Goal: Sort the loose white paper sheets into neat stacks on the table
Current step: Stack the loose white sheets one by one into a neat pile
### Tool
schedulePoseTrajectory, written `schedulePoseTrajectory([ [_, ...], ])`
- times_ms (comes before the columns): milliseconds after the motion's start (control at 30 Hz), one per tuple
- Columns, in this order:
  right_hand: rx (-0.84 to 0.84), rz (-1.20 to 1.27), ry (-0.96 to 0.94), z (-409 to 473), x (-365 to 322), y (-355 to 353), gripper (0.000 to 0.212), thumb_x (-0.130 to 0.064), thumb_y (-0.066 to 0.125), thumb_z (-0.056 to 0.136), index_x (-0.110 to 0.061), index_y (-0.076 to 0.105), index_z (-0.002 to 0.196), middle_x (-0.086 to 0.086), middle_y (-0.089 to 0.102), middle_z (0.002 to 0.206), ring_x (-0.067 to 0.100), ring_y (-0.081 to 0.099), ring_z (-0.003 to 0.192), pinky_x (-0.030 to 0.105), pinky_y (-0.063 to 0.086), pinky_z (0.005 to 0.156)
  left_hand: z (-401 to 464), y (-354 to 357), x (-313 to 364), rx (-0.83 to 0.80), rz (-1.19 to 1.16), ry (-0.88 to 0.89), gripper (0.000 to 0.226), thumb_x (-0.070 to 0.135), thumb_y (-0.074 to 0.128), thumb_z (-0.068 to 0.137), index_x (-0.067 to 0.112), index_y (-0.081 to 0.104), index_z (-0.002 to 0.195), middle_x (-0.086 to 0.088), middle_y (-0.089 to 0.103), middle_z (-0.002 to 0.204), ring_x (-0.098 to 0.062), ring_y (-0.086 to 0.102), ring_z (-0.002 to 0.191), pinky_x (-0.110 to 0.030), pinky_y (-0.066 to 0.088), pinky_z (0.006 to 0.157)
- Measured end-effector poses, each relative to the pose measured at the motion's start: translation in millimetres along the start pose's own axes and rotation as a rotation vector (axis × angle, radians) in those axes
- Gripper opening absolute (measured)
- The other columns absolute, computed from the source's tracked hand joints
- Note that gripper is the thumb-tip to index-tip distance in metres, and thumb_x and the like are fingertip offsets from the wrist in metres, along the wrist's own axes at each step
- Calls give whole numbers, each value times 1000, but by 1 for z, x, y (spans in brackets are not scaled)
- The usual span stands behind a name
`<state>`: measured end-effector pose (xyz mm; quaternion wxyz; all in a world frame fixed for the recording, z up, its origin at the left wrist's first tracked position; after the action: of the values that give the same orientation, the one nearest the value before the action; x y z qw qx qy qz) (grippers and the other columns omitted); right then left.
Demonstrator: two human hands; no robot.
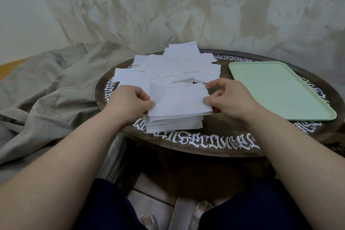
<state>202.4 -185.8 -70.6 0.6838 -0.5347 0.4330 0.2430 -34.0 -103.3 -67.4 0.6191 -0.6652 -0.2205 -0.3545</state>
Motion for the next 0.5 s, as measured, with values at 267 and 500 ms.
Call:
schedulePoseTrajectory([
  [267, 61, -289, -62, 2, -2, -1, 30, -26, 72, 79, -20, 61, 106, -5, 64, 88, 12, 57, 81, 22, 40, 66, -1, -1, 3, 32, 245, 64, 21, 29, 75, 72, 18, 60, 80, 7, 67, 74, -12, 59, 75, -27, 39, 63],
  [500, 28, -690, -426, -26, -25, -3, 25, -39, 72, 76, -24, 59, 93, -8, 48, 101, 15, 52, 82, 30, 43, 74, -28, 3, 28, -12, 585, 639, 40, 43, 77, 70, 30, 42, 83, 13, 46, 83, -12, 55, 80, -28, 34, 65],
])
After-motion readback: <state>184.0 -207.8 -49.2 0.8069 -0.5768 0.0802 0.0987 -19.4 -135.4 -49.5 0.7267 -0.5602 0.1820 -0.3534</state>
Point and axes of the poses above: each hand's wrist, its own z-axis towards the middle knuckle, its own y-axis out of the palm, x = y × z, the point moved 4 cm from there along z, towards the middle knuckle
